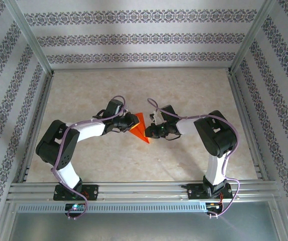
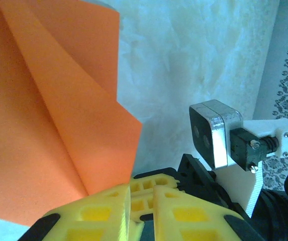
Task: Fold a paper plane with a square sheet of paper (pick it up from the middle)
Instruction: Fourth fold the wing at the center of the table.
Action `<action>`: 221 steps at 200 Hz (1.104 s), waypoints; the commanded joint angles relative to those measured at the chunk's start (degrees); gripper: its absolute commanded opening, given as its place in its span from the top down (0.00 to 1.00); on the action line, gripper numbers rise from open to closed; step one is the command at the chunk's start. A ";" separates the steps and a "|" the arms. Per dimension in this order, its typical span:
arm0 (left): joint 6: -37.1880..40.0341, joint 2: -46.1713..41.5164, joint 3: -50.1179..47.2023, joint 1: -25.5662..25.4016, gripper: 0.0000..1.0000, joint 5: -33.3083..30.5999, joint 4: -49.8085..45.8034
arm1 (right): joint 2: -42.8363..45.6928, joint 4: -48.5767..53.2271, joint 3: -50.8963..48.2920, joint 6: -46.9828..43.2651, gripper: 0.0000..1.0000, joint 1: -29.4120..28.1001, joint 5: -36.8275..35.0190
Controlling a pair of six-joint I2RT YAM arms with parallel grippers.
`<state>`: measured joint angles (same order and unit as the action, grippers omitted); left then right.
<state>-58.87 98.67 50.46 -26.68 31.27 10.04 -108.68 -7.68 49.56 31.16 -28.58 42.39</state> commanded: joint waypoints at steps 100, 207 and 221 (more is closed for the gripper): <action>-0.01 9.22 1.85 -0.60 0.86 5.73 10.27 | -5.65 0.47 -1.31 -0.51 0.87 0.01 -3.37; 0.85 9.51 2.50 -0.60 0.87 2.53 5.48 | -6.85 1.00 -0.70 0.16 0.88 0.54 -2.67; 1.13 9.35 2.47 -0.42 0.87 2.07 4.77 | -7.06 1.18 -0.61 0.13 0.88 0.58 -2.58</action>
<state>-58.89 108.07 51.90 -26.68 35.29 17.41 -110.15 -8.34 49.89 31.83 -26.94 46.48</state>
